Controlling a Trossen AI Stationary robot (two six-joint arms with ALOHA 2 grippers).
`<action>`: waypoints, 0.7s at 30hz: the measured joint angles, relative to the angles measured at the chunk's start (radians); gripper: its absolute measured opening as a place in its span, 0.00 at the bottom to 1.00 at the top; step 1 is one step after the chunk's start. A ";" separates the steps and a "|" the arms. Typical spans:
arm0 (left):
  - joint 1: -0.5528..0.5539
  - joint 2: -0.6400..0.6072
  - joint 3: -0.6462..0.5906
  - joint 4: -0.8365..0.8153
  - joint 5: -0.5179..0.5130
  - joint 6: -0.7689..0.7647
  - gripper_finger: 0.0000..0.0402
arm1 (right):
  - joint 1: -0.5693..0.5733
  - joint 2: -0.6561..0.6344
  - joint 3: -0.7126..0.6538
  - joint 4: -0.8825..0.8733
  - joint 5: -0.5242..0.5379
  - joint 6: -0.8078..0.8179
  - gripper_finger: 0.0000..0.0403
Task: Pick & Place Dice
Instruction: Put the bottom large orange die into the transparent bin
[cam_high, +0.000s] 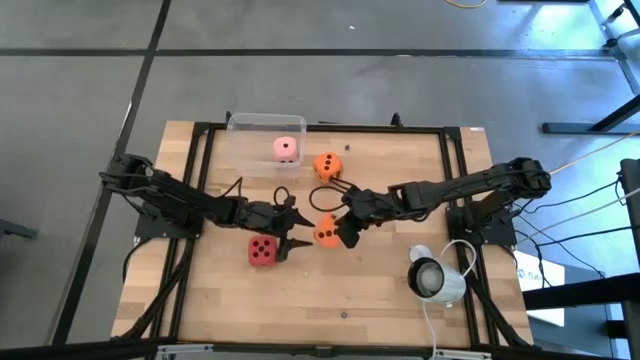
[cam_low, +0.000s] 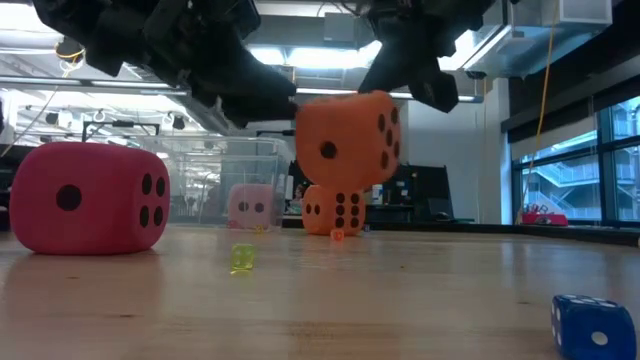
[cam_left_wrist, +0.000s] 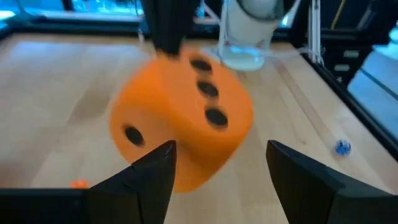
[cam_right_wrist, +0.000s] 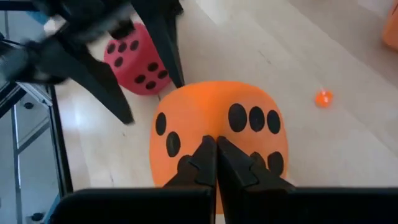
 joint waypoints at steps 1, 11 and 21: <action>0.000 -0.006 0.001 -0.003 -0.011 0.000 0.61 | 0.000 0.000 0.000 -0.021 -0.001 0.011 0.00; 0.000 -0.009 0.000 -0.040 -0.029 0.000 0.61 | 0.004 0.089 0.000 -0.066 -0.032 0.062 0.00; -0.003 -0.009 0.000 -0.133 -0.013 -0.080 0.61 | -0.052 0.132 -0.002 -0.115 -0.021 0.079 0.00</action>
